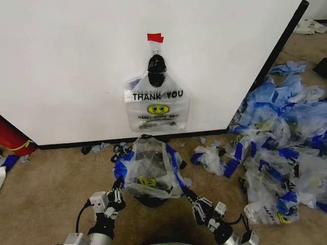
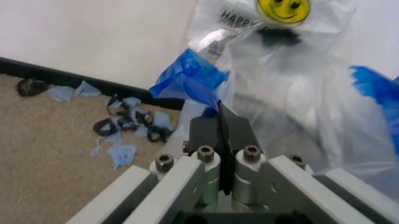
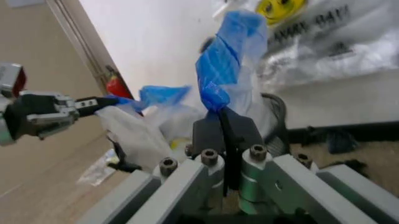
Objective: Pick up the garbage bag from the wall and place it over the trash bin.
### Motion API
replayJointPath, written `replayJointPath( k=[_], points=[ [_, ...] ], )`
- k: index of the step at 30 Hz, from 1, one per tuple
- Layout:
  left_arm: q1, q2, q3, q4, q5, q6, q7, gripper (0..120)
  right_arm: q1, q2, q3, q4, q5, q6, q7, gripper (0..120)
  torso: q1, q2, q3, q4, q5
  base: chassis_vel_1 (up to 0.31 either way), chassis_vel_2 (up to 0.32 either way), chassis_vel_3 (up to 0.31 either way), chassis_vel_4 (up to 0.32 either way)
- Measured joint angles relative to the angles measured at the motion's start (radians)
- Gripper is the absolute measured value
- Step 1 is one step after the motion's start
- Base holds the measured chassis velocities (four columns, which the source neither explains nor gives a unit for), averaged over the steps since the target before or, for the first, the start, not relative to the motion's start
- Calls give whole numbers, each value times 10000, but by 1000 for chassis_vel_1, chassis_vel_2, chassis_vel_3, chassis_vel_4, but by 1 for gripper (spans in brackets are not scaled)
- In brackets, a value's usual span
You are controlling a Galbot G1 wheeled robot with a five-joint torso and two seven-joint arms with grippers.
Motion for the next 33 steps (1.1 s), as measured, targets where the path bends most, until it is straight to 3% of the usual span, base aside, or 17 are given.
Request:
replayJointPath(
  k=[22,33],
  points=[
    [717,-803,390,579,972,-436,-16,0,-684,305,576,-718,297,0,-590,0,0,0,0,1,-1,0,0,0,0],
    [112,-927,473,1779,884,-559,-18,0,-74,711,239,-1568,270,0,-580,0,1,0,1,0,-1,0,0,0,0]
  ],
)
